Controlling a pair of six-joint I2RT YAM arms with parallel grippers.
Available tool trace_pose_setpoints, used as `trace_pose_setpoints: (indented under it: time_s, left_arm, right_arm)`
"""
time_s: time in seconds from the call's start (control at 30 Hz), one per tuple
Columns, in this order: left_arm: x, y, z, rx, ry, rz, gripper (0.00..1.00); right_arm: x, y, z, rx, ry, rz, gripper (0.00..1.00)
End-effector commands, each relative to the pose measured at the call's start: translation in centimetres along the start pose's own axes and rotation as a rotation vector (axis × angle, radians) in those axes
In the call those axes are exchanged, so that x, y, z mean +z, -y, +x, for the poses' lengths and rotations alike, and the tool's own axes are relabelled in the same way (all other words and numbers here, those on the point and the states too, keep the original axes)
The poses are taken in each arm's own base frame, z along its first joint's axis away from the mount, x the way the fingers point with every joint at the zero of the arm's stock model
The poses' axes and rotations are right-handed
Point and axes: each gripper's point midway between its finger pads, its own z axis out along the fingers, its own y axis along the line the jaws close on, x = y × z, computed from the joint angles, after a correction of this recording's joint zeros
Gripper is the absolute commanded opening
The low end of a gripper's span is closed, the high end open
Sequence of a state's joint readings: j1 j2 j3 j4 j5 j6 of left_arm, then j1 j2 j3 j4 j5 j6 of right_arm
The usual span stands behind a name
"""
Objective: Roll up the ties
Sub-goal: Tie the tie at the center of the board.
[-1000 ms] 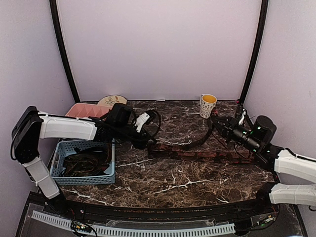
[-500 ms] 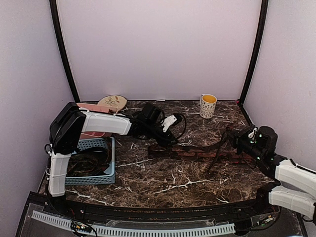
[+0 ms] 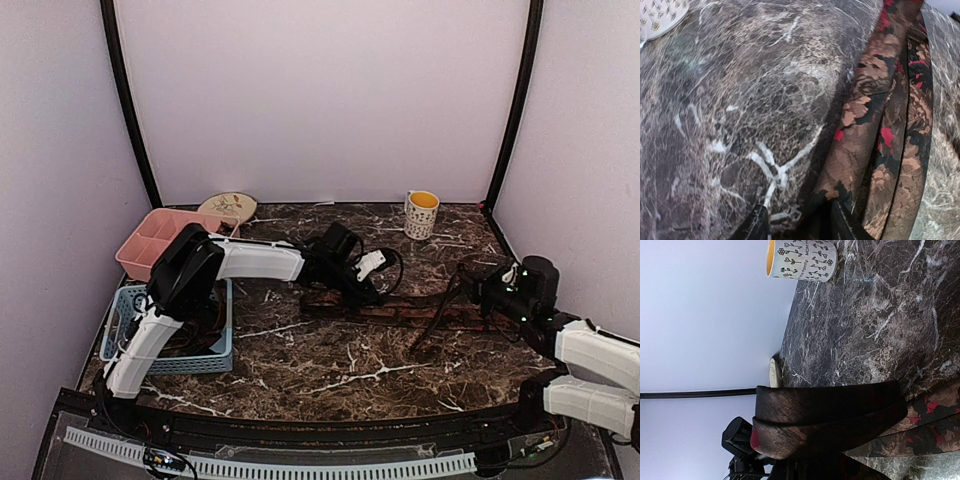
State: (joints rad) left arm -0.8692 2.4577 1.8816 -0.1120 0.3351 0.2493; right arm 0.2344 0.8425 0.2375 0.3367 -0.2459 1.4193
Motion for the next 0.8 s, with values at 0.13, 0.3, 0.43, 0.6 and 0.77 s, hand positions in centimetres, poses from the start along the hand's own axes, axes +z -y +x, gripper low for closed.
trace_pose_setpoints:
  time_s: [0.13,0.3,0.43,0.6,0.77]
  left_arm:
    - [-4.0,0.0,0.6,0.022,-0.080,-0.059,0.00]
    - [-10.9,0.8,-0.4,0.055,-0.063,-0.074,0.00]
    - [-15.0,2.0,4.0,0.048,-0.199,-0.017,0.00]
    - [-18.2,2.1,11.2,0.033,-0.363,-0.021,0.00]
    - [-20.2,0.9,15.4,0.018,-0.466,-0.086,0.00]
  right_arm:
    - [0.3,0.4,1.0,0.000,-0.062,-0.007,0.00]
    - [0.2,0.9,1.3,0.008,-0.073,0.007,0.17]
    - [-0.3,4.2,1.0,-0.017,-0.066,0.215,0.39]
    - [-1.3,7.2,0.7,-0.073,-0.087,0.385,0.59]
    - [0.7,3.6,3.6,-0.318,-0.317,0.264,0.54]
